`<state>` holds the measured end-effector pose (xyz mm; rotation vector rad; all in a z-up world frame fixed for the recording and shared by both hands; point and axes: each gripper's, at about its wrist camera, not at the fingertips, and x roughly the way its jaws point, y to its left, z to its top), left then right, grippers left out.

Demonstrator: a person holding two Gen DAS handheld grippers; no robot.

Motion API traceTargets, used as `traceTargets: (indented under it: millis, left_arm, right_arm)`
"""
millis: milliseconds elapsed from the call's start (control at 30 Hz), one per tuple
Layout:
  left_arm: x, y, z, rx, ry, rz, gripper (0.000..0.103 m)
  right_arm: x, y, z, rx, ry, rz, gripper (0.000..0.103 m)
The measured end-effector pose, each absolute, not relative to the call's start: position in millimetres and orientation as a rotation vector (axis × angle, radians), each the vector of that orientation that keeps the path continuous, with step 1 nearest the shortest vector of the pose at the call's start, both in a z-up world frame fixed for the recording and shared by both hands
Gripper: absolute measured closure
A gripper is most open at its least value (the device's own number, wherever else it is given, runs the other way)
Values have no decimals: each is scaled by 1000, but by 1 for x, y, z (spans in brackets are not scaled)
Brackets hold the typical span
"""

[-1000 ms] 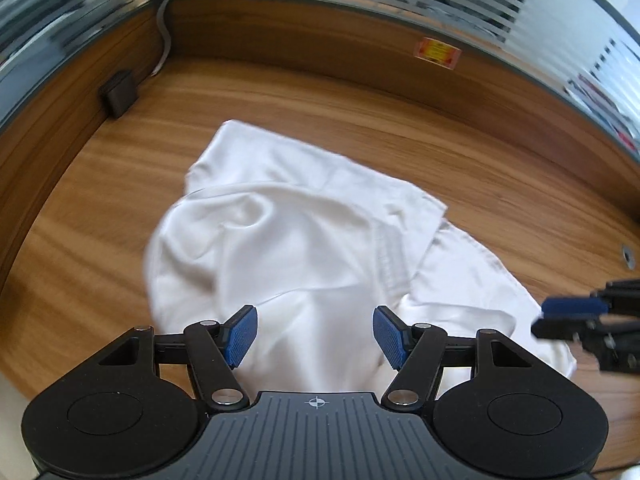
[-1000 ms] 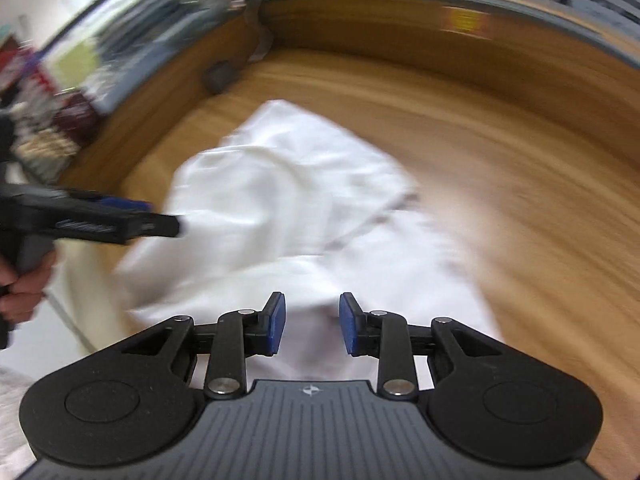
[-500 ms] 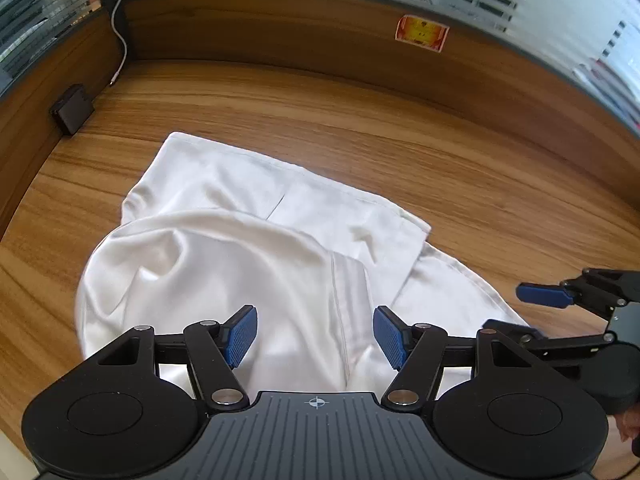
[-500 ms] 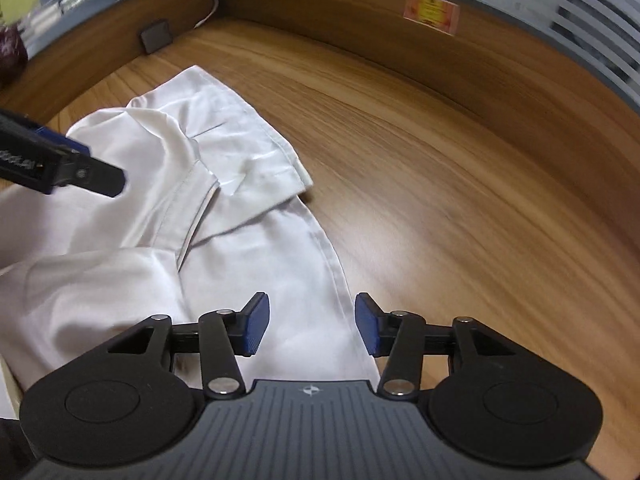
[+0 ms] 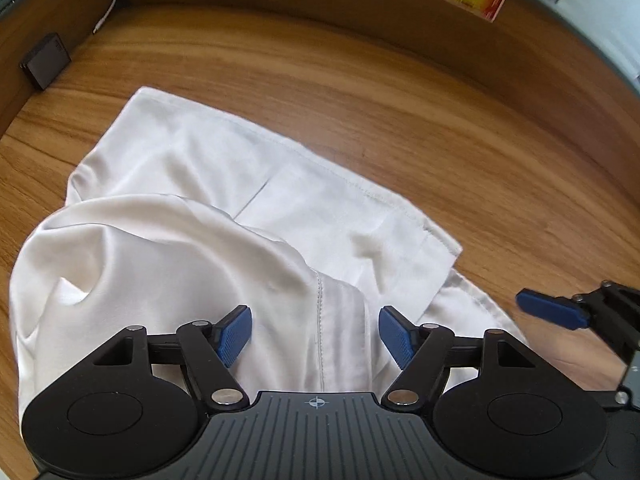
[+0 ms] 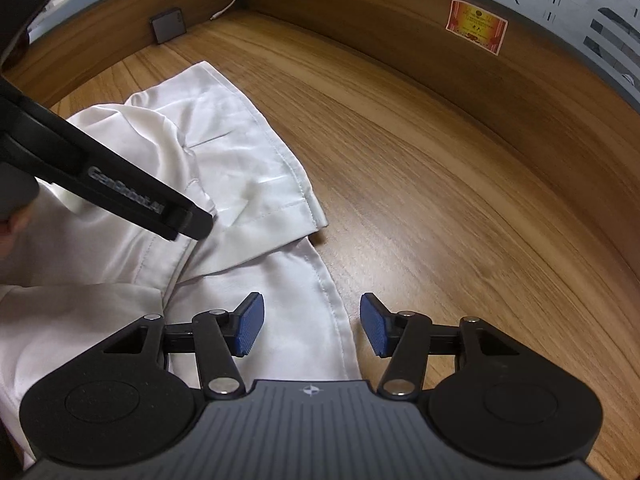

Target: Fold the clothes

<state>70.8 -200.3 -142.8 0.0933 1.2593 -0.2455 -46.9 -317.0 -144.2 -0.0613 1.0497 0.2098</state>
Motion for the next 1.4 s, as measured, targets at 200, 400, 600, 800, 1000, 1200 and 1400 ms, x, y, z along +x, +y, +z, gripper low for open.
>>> traceTargets:
  millis: [200,400,600,800,1000,1200,1400]
  left_arm:
    - [71,-202,-146,163,1253,-202,77]
    - [64,-161,-133,58,1242,-153,97]
    - [41,-104,-103,-4,1158,-54,97]
    - [15,-36,-73,-73,1105,108,97]
    - [-8,23,-62,-141,1096,291,97]
    - [-30,66,-61,-153,1080,454,97]
    - [-29,72,-63,-142,1068,473,97]
  right_arm:
    - [-39,-312,-146,-90,1050,230,36]
    - [-28,-298,-148,-136,1051,275,34]
    - [-16,-281,-152,-178,1045,322,34]
    - [-10,-268,-155,-221,1034,347,34]
    - [-8,-271,-158,-176,1042,334,35]
    - [-11,-271,-157,-99,1054,331,73]
    - [-22,-259,-153,-146,1046,291,95]
